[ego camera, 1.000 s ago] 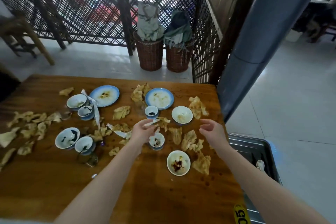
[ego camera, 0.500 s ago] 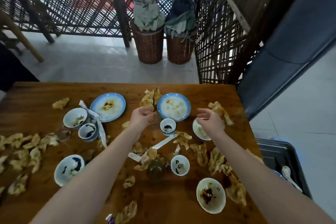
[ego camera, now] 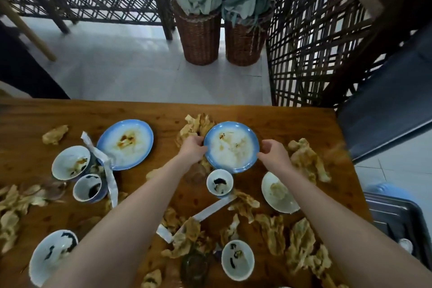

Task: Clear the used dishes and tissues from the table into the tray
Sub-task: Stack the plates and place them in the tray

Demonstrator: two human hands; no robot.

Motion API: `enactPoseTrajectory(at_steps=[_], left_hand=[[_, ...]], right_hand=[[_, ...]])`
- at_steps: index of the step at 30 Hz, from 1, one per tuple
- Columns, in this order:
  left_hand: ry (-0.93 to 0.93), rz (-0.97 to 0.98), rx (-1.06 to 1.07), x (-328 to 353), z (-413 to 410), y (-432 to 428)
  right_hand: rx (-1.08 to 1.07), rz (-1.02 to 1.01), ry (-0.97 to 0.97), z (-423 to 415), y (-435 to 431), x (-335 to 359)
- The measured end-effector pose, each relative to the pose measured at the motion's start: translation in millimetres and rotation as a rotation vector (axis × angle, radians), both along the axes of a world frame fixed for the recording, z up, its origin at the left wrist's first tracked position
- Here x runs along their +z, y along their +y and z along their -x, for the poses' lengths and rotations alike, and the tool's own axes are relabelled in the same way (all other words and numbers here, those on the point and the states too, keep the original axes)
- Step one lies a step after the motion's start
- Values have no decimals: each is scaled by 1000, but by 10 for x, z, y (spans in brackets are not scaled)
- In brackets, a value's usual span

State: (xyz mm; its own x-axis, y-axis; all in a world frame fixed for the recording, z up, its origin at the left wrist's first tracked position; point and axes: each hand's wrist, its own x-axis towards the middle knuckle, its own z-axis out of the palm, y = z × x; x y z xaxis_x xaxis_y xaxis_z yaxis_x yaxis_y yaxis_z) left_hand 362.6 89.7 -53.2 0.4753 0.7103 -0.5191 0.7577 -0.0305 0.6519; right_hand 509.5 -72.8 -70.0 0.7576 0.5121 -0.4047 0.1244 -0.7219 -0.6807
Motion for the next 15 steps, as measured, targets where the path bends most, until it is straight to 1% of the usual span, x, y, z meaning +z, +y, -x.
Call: enactPoseTrajectory(at_steps=[2, 6, 11, 15], left_hand=[[18, 16, 18, -82, -35, 48], [6, 37, 48, -154, -67, 110], [2, -1, 34, -136, -91, 106], [-50, -16, 43, -18, -69, 89]], right_hand=[[33, 25, -5, -47, 58, -98], [99, 95, -77, -88, 146, -167], [41, 19, -44, -97, 157, -173], [15, -56, -32, -106, 140, -89]])
